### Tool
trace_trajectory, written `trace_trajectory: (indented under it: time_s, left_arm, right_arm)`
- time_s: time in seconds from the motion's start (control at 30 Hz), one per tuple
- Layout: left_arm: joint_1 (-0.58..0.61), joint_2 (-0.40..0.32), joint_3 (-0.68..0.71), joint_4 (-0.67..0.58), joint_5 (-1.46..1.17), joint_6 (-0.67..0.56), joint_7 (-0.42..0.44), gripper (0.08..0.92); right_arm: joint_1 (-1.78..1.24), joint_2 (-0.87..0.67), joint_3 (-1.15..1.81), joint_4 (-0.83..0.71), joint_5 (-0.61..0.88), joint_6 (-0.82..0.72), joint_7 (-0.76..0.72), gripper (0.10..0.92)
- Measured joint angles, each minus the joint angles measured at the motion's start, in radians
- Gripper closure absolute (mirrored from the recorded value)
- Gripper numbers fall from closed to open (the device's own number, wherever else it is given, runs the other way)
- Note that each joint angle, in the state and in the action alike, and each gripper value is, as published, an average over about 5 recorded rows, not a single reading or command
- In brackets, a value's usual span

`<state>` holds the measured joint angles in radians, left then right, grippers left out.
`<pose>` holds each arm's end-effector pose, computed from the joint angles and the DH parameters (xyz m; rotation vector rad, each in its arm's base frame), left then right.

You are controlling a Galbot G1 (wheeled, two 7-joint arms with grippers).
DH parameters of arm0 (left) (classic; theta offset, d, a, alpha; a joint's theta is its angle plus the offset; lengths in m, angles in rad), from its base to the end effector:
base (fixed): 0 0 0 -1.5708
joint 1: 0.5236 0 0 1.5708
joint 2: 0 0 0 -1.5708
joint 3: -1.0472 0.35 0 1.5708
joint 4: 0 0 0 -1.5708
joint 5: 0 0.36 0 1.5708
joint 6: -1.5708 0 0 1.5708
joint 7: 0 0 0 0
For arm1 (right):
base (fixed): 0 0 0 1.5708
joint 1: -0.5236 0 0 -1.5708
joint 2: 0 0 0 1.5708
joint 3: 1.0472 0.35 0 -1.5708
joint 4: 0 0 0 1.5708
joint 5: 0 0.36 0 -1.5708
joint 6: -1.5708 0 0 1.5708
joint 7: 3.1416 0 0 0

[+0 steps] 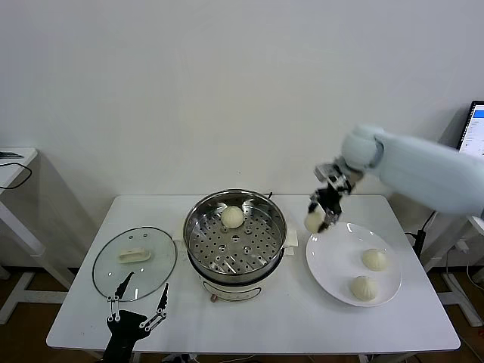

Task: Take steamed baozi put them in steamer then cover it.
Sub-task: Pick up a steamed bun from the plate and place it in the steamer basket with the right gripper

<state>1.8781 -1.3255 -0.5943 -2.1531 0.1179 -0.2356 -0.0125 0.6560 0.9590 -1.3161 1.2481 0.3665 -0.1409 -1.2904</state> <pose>0.0971 0.0575 -0.3175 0.2306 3.0874 0.5191 0.5760 0.0029 -0.0148 1.6449 -1.1705 1.4727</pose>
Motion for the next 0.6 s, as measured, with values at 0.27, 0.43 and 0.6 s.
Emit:
trace_trajectory:
  time_s: [0.27,0.43,0.6]
  left_arm:
    - [-0.001,0.002,0.003,0.002,-0.001,-0.001,-0.003,0.177]
    - [-0.007,0.001,0.01,0.006,-0.002,-0.001,-0.005,0.177]
    - [-0.009,0.002,0.012,0.004,-0.004,-0.001,-0.006,0.177]
  right_arm:
    - [0.081,0.176,-0.064,0.004,0.108,-0.047,-0.001,0.406]
    - [0.089,0.274,-0.098,-0.007,0.154,-0.083,0.036,0.407]
    - [0.076,0.358,-0.127,-0.03,0.189,-0.116,0.087,0.409]
